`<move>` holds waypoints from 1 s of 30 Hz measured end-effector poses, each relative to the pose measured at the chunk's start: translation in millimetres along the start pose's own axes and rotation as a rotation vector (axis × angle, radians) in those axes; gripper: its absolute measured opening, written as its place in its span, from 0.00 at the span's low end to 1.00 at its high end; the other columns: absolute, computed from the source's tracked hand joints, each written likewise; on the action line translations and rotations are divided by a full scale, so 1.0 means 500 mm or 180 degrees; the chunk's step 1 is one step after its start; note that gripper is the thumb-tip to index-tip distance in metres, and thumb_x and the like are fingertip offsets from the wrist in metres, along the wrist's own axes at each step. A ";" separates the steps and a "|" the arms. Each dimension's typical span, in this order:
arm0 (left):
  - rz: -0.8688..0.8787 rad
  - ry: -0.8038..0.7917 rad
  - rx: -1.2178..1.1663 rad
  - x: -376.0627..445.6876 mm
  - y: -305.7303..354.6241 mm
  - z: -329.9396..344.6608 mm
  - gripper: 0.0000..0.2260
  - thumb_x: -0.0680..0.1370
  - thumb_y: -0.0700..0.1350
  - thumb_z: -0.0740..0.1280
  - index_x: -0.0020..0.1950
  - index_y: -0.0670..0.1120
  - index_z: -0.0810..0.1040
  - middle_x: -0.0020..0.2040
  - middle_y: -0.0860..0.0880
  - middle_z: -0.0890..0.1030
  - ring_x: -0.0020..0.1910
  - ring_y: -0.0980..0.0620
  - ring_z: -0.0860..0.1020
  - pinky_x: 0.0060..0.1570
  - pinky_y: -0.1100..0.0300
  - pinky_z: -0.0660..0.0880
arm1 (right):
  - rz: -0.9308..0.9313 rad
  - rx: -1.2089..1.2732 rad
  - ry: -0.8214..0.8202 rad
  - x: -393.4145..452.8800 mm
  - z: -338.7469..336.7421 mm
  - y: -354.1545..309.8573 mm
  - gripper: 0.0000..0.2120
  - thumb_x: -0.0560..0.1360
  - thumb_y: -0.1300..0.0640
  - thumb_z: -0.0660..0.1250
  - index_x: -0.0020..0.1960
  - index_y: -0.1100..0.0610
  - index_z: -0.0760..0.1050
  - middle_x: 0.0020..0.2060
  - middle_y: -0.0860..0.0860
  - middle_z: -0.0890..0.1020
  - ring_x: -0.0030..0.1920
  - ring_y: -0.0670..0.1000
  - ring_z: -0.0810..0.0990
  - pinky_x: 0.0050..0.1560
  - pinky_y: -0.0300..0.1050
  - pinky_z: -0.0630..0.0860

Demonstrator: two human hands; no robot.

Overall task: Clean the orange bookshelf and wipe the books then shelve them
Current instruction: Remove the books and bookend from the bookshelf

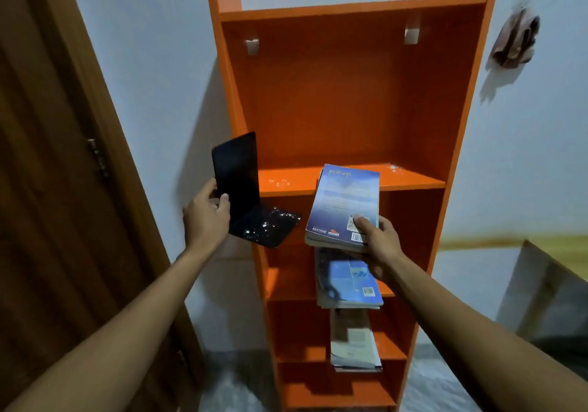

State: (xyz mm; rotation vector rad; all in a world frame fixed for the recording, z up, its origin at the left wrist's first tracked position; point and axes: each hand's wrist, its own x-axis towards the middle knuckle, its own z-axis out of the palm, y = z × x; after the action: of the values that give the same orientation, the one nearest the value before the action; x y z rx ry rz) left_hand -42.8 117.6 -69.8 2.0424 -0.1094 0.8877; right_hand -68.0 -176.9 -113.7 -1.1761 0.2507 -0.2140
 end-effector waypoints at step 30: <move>-0.2806 -0.0408 0.0704 -0.848 -0.508 0.085 0.09 0.80 0.42 0.64 0.59 0.42 0.77 0.51 0.47 0.81 0.54 0.44 0.80 0.54 0.49 0.77 | 0.2302 -0.1638 -0.0802 -0.137 -0.385 0.761 0.13 0.77 0.56 0.71 0.61 0.55 0.75 0.42 0.55 0.86 0.35 0.54 0.85 0.34 0.49 0.81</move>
State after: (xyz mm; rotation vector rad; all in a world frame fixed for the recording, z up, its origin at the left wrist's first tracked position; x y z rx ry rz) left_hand -235.1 137.3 -526.5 2.0344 0.7923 0.2145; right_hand -178.5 -185.7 -531.3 -1.5225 0.5083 0.6649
